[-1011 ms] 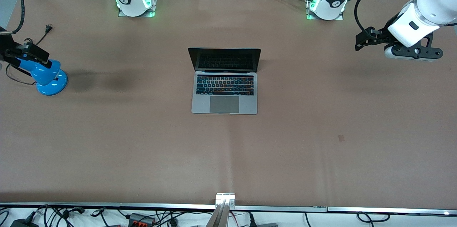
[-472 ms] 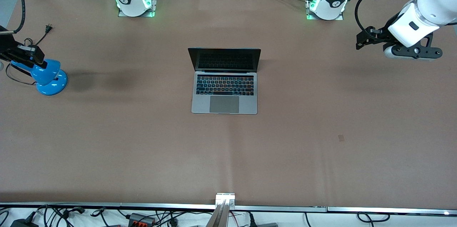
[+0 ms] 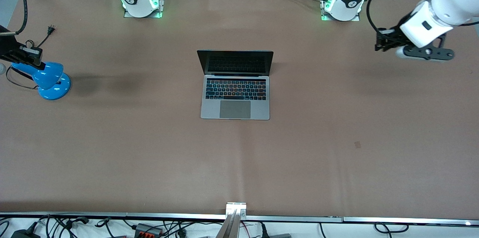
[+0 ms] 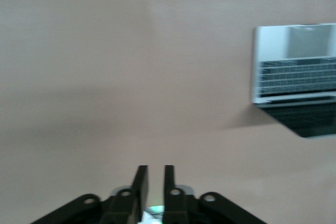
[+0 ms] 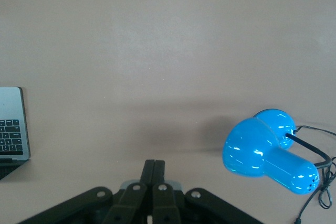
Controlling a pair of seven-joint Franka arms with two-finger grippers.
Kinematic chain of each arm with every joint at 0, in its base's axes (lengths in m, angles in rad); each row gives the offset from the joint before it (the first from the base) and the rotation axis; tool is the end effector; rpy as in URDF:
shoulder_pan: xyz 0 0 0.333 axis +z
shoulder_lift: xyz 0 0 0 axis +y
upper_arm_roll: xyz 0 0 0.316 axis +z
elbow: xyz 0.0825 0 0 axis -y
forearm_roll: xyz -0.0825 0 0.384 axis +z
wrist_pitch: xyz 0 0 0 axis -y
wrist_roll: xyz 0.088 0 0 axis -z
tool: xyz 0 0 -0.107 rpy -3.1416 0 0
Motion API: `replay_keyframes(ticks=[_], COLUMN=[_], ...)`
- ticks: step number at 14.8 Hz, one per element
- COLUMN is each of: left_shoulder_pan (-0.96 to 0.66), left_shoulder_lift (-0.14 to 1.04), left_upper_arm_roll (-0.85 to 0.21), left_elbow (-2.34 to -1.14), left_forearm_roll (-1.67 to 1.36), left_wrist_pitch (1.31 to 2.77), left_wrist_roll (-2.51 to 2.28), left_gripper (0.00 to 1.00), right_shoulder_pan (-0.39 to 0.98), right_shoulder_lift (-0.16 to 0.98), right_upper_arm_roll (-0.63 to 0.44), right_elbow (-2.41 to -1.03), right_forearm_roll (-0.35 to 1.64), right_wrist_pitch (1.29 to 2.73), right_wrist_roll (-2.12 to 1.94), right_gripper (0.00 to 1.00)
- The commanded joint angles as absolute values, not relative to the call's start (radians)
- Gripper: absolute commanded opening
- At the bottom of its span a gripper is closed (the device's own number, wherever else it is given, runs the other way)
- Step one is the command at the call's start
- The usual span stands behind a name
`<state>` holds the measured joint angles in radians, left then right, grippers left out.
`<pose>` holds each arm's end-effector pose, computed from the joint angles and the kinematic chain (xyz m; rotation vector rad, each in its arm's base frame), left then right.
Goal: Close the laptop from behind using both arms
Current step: 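Move the right gripper and the left gripper toward the laptop screen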
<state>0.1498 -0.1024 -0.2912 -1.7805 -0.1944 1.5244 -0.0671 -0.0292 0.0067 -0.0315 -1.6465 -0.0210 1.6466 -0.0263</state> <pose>0.5033 -0.0998 0.5766 2.9809 -0.0957 -0.2599 0.5602 -0.0361 0.5915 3.1203 -0.0511 -0.0117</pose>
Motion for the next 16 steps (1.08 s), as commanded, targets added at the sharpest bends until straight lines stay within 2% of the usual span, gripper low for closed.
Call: replay_keyframes(ticks=[1,6,11,16], left_shoulder_pan=[0.141,0.141,0.143,0.144], left_shoulder_lift=[-0.095,-0.025,-0.029,-0.051], left_upper_arm_roll=[-0.377,-0.601,-0.800,-0.940], left_elbow=[-1.770,-1.793,-1.989,-2.195], left_forearm_roll=[-0.286,-0.348,-0.453,-0.480], left_wrist_pitch=[1.523,1.603,1.874,2.135], left_wrist_roll=[-0.147,-0.190,-0.351,-0.374], left_gripper=[0.00,0.00,0.00,0.00], right_shoulder_pan=[-0.012,0.066,0.149,0.285], right_shoulder_lift=[-0.005,0.034,0.069,0.100], right_upper_arm_roll=[-0.025,-0.025,-0.025,-0.025], right_elbow=[-1.657,-1.664,-1.739,-1.845], right_forearm_roll=[-0.026,0.012,0.118,0.256], right_wrist_pitch=[1.634,1.545,1.468,1.488], right_wrist_roll=[-0.029,-0.031,-0.034,-0.022], right_gripper=[0.00,0.00,0.00,0.00])
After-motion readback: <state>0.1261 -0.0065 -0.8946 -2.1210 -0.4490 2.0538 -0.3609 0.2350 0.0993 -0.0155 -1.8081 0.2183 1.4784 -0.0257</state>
